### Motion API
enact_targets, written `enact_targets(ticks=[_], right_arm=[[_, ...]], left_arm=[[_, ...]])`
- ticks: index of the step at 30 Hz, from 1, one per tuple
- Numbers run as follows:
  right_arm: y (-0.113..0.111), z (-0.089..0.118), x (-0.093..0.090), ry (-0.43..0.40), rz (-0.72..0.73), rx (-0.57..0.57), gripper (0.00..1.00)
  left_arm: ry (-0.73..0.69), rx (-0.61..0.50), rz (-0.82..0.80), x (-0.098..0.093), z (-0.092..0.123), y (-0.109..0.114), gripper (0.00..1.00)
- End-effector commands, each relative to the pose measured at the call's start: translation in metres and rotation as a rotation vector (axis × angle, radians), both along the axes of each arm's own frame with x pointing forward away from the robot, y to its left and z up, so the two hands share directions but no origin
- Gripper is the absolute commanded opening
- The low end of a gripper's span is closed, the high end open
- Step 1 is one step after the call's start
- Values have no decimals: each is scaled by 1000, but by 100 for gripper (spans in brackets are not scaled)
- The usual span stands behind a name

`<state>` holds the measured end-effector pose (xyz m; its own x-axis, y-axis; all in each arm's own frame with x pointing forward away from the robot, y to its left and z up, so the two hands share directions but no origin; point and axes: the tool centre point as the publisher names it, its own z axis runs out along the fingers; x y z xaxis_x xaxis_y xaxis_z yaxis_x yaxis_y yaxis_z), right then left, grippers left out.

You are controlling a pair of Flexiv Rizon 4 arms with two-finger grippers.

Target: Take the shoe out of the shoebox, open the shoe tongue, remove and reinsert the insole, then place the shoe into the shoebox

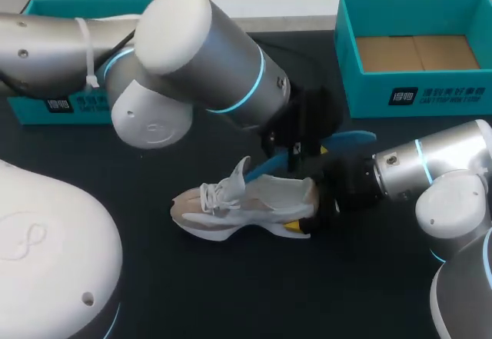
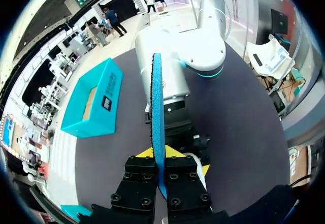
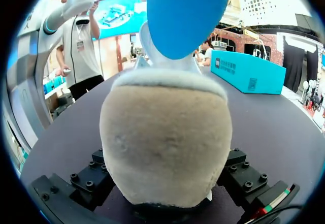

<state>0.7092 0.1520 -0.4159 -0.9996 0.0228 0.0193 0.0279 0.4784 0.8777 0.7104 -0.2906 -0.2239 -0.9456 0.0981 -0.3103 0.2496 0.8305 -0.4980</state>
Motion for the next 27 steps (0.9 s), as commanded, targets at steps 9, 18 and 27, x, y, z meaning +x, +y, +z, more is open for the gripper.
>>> enact_targets(ticks=[9,18,27], right_arm=[[1,-3,0,0,-2,-4,0],[1,-3,0,0,-2,-4,0],[1,-3,0,0,-2,-4,0]], left_arm=[[152,-196,-267,3,41,12,0],[123,-290,-426,-7,96,7,0],[150,-472,-505,-12,123,20,0]])
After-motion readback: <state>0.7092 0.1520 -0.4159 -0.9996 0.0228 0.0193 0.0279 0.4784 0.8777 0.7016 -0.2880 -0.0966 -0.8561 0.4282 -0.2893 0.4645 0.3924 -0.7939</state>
